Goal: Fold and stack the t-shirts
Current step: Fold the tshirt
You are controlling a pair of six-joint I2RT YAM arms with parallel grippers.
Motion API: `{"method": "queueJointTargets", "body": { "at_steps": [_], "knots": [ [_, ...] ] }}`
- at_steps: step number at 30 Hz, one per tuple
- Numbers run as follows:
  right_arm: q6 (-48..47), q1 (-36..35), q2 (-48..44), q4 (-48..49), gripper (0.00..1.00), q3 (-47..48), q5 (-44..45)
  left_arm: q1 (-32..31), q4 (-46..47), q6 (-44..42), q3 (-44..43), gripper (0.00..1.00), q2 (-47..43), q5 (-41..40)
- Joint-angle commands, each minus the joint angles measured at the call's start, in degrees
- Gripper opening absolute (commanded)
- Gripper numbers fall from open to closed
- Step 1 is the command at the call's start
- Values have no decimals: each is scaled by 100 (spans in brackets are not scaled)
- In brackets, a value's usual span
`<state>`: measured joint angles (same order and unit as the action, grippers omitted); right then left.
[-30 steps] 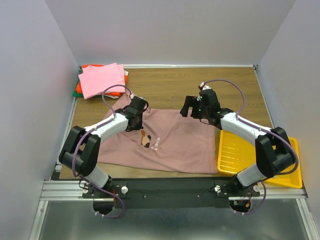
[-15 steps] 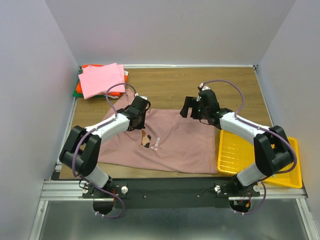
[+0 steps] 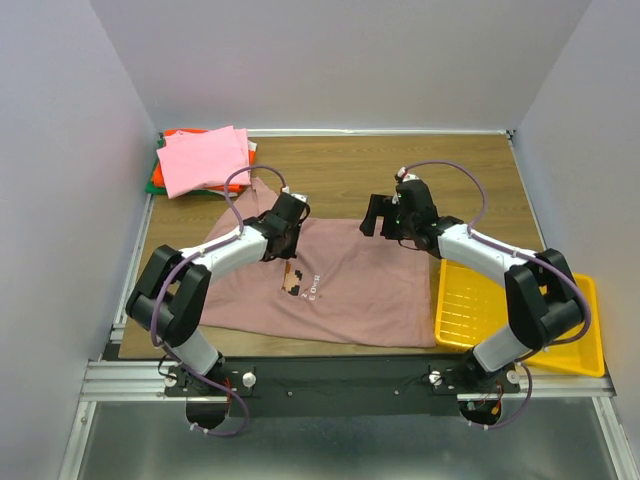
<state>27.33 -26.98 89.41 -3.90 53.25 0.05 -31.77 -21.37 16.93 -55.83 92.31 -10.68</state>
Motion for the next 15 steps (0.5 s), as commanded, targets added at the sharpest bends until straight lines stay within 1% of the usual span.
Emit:
{"method": "queueJointTargets", "body": {
  "at_steps": [1, 6, 7, 8, 9, 10, 11, 12, 14, 15],
  "knots": [
    [-114, 35, 139, 65, 98, 1, -32, -92, 159, -163, -156, 0, 103, 48],
    [-184, 26, 165, 74, 98, 18, -32, -101, 308, -181, -147, 0, 6, 118],
    [-219, 26, 200, 74, 99, 18, -32, -101, 334, -164, -156, 3, -20, 110],
    [-237, 26, 209, 65, 99, 27, -32, -101, 370, -129, -165, 15, -64, 66],
    [-246, 35, 226, 65, 98, 44, -32, -101, 500, -67, -156, 39, -169, -13],
    [-263, 26, 253, 65, 98, 62, -32, -101, 580, -67, -139, 52, -231, -57],
    [-290, 26, 314, 65, 98, 80, -32, -101, 668, 64, -95, 74, -336, -179],
    [-299, 35, 340, 56, 98, 106, -32, -84, 799, 152, -77, 83, -363, -233],
    [-299, 26, 419, 47, 98, 141, -58, -84, 897, 441, -59, 94, -372, -320],
    [-299, 26, 446, 47, 98, 159, -67, -84, 967, 565, -59, 96, -363, -486]
  ]
}}
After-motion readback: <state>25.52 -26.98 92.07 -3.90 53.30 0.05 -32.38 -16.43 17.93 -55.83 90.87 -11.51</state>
